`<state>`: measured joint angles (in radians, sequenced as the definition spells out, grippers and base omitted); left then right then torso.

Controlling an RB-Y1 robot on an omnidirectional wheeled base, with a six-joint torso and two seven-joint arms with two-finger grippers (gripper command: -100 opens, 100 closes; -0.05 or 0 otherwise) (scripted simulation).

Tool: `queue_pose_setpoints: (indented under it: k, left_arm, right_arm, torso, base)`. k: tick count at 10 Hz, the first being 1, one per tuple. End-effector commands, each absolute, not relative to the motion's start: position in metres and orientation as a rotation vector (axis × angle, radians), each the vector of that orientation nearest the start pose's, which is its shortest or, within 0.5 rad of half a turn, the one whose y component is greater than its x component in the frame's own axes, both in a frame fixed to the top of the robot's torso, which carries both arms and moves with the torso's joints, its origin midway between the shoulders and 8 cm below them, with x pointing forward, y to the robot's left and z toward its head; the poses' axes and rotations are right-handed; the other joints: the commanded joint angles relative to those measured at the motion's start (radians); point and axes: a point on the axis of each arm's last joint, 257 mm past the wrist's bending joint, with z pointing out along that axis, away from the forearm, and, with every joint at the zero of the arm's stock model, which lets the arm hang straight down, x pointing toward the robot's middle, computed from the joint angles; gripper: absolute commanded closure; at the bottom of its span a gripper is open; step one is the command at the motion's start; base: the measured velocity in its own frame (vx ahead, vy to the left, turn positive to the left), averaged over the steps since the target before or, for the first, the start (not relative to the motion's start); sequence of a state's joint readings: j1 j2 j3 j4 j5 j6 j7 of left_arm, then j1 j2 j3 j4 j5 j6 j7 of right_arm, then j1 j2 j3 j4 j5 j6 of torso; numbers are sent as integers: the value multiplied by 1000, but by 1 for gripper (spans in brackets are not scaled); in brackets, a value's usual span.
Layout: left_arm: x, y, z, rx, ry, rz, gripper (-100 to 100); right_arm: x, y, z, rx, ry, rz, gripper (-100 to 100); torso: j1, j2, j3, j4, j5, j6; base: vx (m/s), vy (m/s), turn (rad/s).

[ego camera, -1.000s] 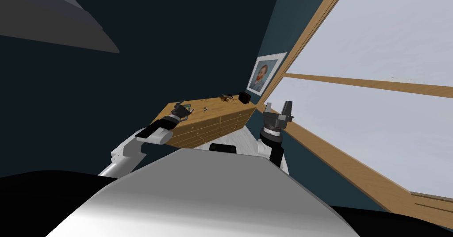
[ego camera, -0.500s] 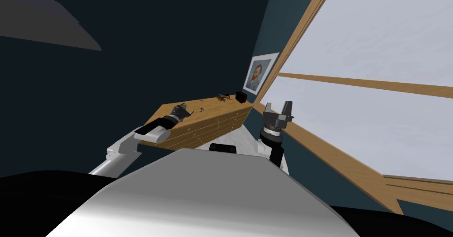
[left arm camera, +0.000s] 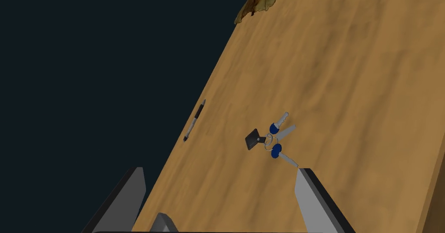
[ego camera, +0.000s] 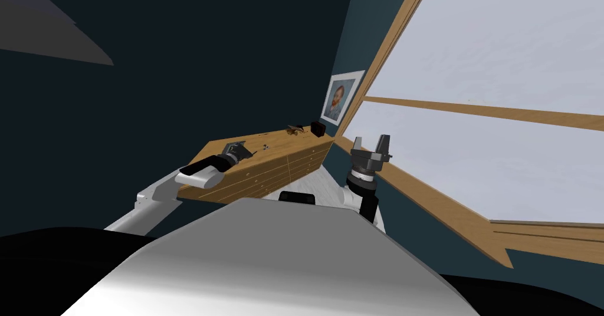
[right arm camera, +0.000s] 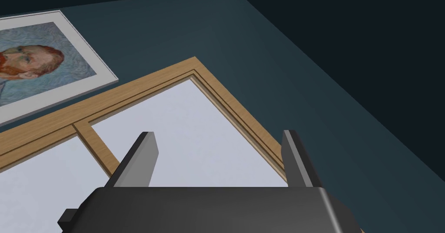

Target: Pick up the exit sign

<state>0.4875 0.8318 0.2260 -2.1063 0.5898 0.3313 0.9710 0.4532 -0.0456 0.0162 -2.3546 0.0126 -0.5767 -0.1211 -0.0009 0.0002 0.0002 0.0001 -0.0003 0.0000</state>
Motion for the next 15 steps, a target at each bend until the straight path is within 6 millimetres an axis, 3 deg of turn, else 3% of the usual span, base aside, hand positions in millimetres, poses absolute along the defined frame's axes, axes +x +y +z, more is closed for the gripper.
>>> queue_pose_setpoints:
  k: [1,2,3,5,6,8,9,11,12,14,15]
  left_arm:
    - [416,434,-172,-2017,898,-1450,-100]
    - [416,434,-172,-2031,880,-1461,-100]
    - [410,447,-192,-2136,860,-1392,-100]
    - [409,448,-194,-2177,820,-1402,-100]
    - [401,463,-213,-2275,792,-1324,-100]
    - [400,464,-215,-2317,744,-1330,-100]
    - [388,479,-233,-2412,705,-1238,-100]
    - [388,479,-234,-2448,654,-1246,-100]
    - [376,494,-250,-2531,607,-1150,-100]
    - [374,495,-251,-2566,549,-1152,-100]
    - [359,511,-267,-2643,484,-1041,-100]
  right_arm:
    - [316,-255,83,501,499,1487,0]
    - [316,-255,83,501,499,1487,0]
    - [316,-255,83,501,499,1487,0]
    - [316,-255,83,501,499,1487,0]
    - [316,-255,83,501,499,1487,0]
    - [316,-255,83,501,499,1487,0]
    - [316,-255,83,501,499,1487,0]
    - [316,-255,83,501,499,1487,0]
    - [316,-255,83,501,499,1487,0]
    - [316,-255,83,501,499,1487,0]
    - [316,-255,83,501,499,1487,0]
  torso:
    - [0,0,0,0,0,0]
    - [0,0,0,0,0,-1]
    - [1,1,0,0,0,-1]
    - [1,1,0,0,0,-1]
    - [1,1,0,0,0,-1]
    - [1,0,0,0,0,-1]
    - [1,1,0,0,0,-1]
    - [1,0,0,0,0,-1]
    - [2,1,0,0,0,-1]
    - [1,0,0,0,0,-1]
    - [2,0,0,0,0,-1]
  base:
    - [9,-31,-109]
    - [1,-12,8]
    - [1,-27,-158]
    - [5,-16,-40]
    - [13,-26,-190]
    - [9,-14,-35]
    - [16,-21,-172]
    - [10,-9,-32]
    - [13,-15,-165]
    - [13,-5,-39]
    - [20,-13,-150]
